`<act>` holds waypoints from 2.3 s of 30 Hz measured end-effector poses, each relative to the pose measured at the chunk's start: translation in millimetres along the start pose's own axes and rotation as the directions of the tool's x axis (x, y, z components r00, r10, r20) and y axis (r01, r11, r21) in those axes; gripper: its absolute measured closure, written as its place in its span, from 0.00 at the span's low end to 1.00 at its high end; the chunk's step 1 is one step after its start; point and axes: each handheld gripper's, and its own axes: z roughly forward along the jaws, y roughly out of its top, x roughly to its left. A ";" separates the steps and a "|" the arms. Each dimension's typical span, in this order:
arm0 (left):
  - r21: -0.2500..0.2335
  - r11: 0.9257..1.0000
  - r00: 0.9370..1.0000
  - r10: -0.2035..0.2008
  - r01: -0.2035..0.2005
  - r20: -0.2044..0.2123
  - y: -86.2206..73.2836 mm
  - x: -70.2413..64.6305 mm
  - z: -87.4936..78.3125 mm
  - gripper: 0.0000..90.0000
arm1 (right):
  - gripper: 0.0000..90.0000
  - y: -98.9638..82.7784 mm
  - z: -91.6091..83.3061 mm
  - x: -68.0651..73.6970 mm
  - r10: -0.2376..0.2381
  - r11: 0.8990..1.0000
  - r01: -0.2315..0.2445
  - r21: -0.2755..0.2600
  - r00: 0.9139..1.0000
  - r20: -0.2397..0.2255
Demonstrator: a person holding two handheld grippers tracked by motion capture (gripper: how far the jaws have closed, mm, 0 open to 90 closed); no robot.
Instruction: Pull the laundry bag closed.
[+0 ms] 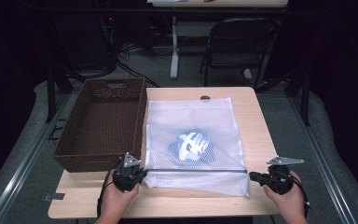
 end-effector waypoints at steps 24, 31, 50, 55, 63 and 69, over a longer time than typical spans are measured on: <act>-0.028 0.998 0.995 -0.054 0.056 0.086 -5.3 -1.0 -6.4 0.89 | 0.96 2.0 -14.8 4.5 -0.016 1.000 0.016 0.004 1.000 0.008; -0.003 0.999 0.994 -0.053 0.054 0.096 -9.0 -0.9 -2.5 0.89 | 0.96 -2.7 -11.8 6.2 -0.024 0.999 0.023 0.038 0.999 0.022; 0.035 0.998 0.997 -0.047 0.045 0.066 -12.6 1.4 2.8 0.87 | 0.96 -9.3 -0.9 2.0 -0.023 0.999 0.023 0.022 1.000 0.011; 0.042 0.998 0.997 -0.045 0.042 0.061 -13.4 1.2 5.1 0.87 | 0.96 -9.7 0.5 1.9 -0.026 0.999 0.026 0.027 1.000 0.012; 0.052 0.997 0.997 -0.051 0.048 0.061 -14.3 1.8 7.2 0.87 | 0.95 -10.2 4.1 2.6 -0.031 0.999 0.031 0.035 0.999 0.015; 0.052 0.998 0.997 -0.051 0.047 0.063 -14.4 2.5 7.6 0.87 | 0.95 -9.9 5.2 2.1 -0.029 0.999 0.029 0.033 0.999 0.013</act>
